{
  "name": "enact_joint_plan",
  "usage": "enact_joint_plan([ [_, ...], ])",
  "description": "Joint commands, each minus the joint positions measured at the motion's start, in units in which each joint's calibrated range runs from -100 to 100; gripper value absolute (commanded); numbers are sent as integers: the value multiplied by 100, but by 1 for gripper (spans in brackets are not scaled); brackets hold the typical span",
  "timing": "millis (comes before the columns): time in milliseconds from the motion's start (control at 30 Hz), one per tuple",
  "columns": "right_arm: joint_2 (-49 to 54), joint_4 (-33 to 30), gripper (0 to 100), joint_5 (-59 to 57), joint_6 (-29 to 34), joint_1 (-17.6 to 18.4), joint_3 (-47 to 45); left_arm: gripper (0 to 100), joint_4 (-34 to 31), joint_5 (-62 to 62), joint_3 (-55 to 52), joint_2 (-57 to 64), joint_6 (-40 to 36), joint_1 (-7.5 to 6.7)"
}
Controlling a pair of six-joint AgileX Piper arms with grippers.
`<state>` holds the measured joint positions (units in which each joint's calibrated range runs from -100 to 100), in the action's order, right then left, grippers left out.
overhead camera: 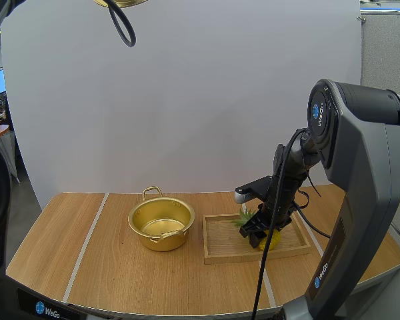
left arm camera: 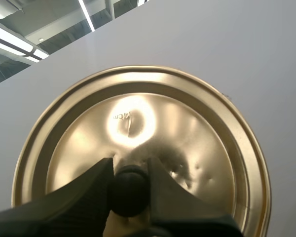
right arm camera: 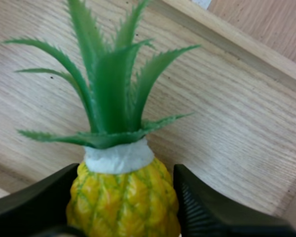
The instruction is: Open the pot, put the pineapple inside, and close it
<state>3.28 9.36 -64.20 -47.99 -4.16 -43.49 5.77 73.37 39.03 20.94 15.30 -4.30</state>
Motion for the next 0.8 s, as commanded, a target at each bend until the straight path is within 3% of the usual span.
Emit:
enact_joint_plan([
  [0,282,21,0,-290,-63,-27,32,0,-30,-239,36,13,-25,-19],
  [367,2062,59,0,-522,-25,93,32,0,-30,-239,36,13,-25,-19],
  [767,2569,111,0,-860,744,1058,522,0,-30,-239,36,13,-25,-19],
])
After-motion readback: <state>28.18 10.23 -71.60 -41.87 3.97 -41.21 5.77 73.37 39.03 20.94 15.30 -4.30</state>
